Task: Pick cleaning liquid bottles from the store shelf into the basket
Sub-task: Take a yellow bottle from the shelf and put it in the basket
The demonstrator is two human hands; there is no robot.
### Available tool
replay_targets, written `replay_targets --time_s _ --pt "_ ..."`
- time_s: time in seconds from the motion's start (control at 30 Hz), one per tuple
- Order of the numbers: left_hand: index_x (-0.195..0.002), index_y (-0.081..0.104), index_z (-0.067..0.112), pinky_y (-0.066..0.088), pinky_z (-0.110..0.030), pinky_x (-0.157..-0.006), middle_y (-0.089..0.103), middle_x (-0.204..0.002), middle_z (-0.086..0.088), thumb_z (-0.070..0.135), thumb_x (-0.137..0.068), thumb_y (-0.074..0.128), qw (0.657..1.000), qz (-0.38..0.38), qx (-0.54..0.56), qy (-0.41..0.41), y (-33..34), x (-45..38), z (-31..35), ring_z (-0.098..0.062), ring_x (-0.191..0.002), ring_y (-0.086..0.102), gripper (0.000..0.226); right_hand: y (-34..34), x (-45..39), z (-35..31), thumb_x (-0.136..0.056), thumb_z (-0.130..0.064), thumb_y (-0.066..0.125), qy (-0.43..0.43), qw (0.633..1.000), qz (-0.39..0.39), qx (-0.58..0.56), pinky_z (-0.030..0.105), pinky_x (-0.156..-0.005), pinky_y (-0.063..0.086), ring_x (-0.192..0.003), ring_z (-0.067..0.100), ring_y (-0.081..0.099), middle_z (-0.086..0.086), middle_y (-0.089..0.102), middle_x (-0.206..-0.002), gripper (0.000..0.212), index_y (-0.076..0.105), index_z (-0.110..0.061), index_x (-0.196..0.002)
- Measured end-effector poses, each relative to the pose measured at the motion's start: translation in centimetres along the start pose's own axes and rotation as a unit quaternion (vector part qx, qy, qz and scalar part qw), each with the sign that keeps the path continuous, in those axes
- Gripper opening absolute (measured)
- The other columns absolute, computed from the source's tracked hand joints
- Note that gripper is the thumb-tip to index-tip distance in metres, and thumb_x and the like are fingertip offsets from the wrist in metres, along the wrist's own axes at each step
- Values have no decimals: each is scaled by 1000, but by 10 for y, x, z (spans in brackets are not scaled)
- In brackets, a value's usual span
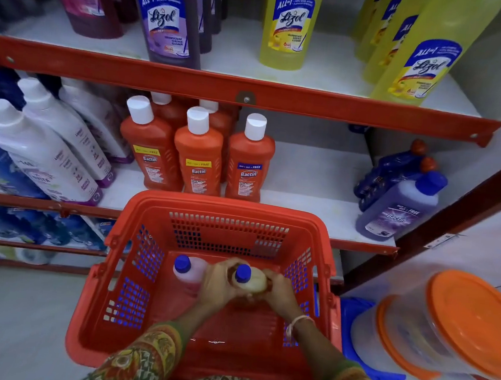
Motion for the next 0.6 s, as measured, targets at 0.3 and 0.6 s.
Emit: replay_targets --time_s 0.3,0.6 --pt "-94 68 22 43 -8 -65 73 -84 8 25 -41 91 999 -20 -30 -16 1 -2 -5 -9 -77 65 57 7 -7 -4 -64 -14 84 -3 998 -10 56 30 -76 47 -99 25 67 17 74 -106 47 65 -6 -106" --pt "-116 60 20 44 -8 -81 70 -106 7 8 -55 86 996 -45 -66 29 -14 11 -1 -6 -96 63 68 -43 11 -45 -65 -8 81 -123 988 -43 80 28 -92 53 -101 14 66 2 72 -113 53 65 -18 -114"
Point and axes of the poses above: each hand's wrist, its own x-axis away from the middle knuckle, its own y-axis out of the palm, z = x × y, the point moved 4 cm from there along -x, towards the middle knuckle
